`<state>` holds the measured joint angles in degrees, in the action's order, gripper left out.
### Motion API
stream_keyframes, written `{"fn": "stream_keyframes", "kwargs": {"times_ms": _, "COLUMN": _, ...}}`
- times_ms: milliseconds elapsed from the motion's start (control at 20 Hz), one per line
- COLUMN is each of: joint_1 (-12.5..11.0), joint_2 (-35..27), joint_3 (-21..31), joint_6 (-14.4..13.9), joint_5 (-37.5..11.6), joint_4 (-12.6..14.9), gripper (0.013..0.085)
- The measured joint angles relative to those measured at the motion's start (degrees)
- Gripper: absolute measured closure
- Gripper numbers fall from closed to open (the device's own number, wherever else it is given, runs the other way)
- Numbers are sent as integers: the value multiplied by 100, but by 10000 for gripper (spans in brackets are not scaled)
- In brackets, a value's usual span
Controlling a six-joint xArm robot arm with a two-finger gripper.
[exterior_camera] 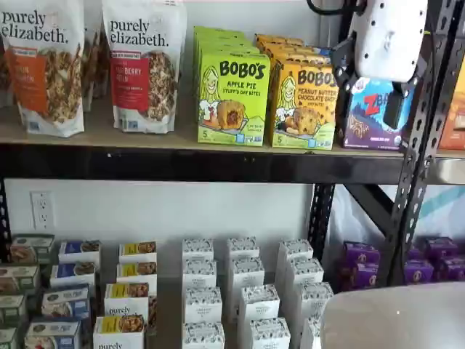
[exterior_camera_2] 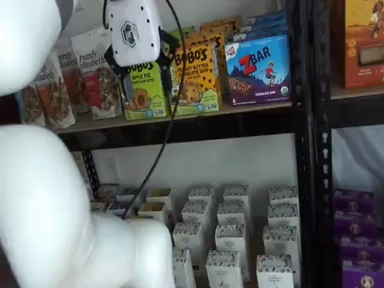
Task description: Pick the green box on the top shelf, the fourth from the left
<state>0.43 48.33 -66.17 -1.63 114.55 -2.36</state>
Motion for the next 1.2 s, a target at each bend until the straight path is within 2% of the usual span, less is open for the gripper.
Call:
{"fn": "stream_keyframes", "kwargs": {"times_ms": 50, "joint_1": -90, "joint_2": 34, "joint_3": 34, "joint_6": 55, "joint_5": -49, "joint_4": -99, "gripper": 130}}
{"fn": "stream_keyframes", "kwargs": {"times_ms": 100, "joint_1": -595, "joint_2": 225, "joint_3": 220, "joint_6": 347, "joint_5": -314, "joint_4": -637, "gripper": 130}}
{"fn": "stream_keyframes", "kwargs": {"times_ms": 150, "joint_1": -820, "joint_2": 304, "joint_3": 296, "joint_6": 488, "joint_5": -426, "joint_4": -905, "gripper": 130}}
{"fn": "stream_keyframes", "kwargs": {"times_ms": 250, "joint_1": -929, "joint_2": 322, "joint_3": 327, "joint_6": 566, "joint_5": -461, "joint_4": -1071, "gripper": 130}}
{"fn": "stream_keyframes", "kwargs": {"times_ms": 400, "joint_1": -882, "joint_2": 316, "joint_3": 334, "joint_6": 536, "joint_5": -461, "joint_4": -1048, "gripper": 130}}
{"fn": "stream_keyframes", "kwargs": {"times_ms": 550, "joint_1": -724, "joint_2": 335, "joint_3": 371, "joint_6": 444, "joint_5": -570, "joint_4": -917, "gripper": 130}}
{"fn": "stream_keyframes", "kwargs": {"times_ms": 700, "joint_1": -447, "joint_2": 334, "joint_3": 451, "joint_6": 255, "joint_5": -855, "joint_4": -780, "gripper": 130}}
{"fn": "stream_keyframes", "kwargs": {"times_ms": 1000, "joint_1": 585, "joint_2": 0, "joint_3": 451, "joint_6": -576, "joint_5": -1566, "joint_4": -328, "gripper": 130}}
{"fn": "stream_keyframes", "kwargs": {"times_ms": 1200, "joint_1": 1161, "joint_2": -404, "joint_3": 292, "joint_6": -1083, "joint_5": -1970, "joint_4": -62, "gripper": 130}}
